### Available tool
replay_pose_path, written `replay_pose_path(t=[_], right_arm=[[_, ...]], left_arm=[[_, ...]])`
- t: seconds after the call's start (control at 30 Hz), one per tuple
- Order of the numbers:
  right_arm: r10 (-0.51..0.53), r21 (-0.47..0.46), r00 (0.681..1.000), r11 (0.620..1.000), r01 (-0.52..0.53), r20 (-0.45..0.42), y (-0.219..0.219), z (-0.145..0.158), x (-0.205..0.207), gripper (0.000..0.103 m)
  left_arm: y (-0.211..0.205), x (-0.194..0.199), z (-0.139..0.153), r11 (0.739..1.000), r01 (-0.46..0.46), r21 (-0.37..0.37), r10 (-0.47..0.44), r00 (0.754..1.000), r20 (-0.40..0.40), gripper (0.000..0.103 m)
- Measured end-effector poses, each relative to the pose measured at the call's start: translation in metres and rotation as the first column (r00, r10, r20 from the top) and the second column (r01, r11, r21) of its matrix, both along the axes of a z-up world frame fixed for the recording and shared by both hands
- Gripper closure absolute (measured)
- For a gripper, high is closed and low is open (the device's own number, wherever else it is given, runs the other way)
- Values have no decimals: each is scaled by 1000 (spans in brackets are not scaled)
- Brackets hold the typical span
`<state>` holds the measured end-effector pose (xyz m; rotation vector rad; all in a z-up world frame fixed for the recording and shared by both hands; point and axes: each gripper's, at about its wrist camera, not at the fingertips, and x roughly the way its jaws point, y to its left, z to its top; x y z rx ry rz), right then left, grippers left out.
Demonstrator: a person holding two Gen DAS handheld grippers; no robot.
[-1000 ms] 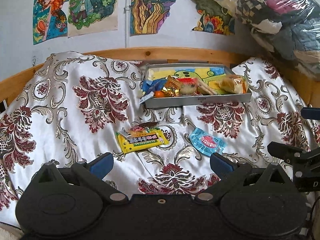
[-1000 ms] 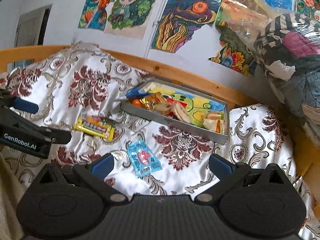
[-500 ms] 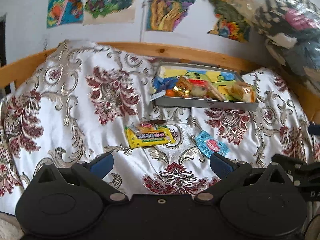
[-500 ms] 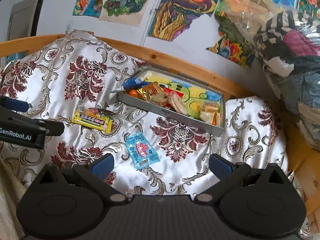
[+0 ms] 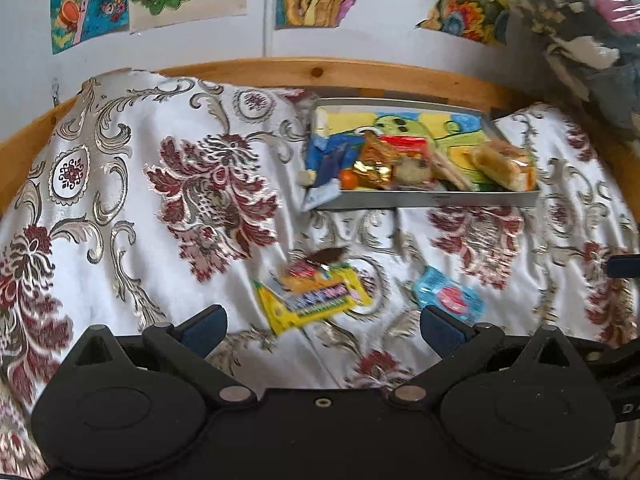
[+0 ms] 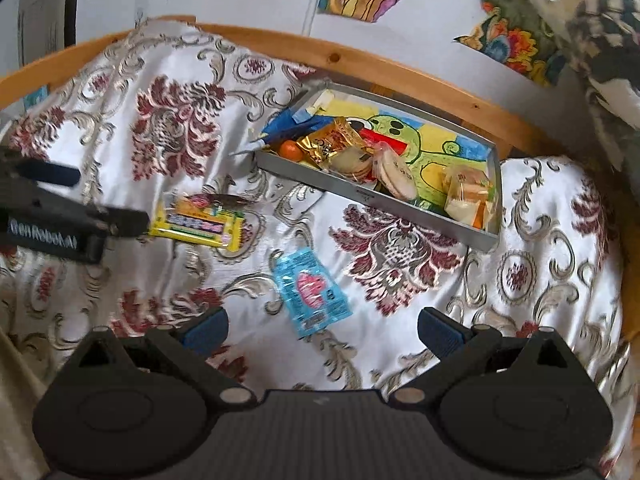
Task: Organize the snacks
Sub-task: 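Move the left tool to the yellow bar while the right approaches the light blue packet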
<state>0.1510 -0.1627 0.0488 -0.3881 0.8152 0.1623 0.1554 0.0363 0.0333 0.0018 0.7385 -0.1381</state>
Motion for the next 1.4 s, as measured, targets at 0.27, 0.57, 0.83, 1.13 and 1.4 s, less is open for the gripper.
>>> replay_pose_path(t=[0.27,0.57,0.83,1.13,1.4], right_arm=[[62,-104,997,992,-66,-41,0,-39,49,0],[165,-115,977,977,-181,-135,8,-86,88,0],[191,-17,959,980,-199,-211,-7,-105,119,0],[175,42,948,985,-170,-268,-14,-120,140,0],[156,127,922,985,-118,-354,-17,-129,147,1]], left_arm=[[38,67,-26,983,-129,-133,108,982,-155,1],[41,113,-46,991,-116,-66,105,983,-152,1],[34,110,-62,1000,11,-5,-12,997,-79,1],[12,113,-91,985,163,64,-158,985,-69,1],[12,116,-105,968,252,3,-248,955,-165,1]])
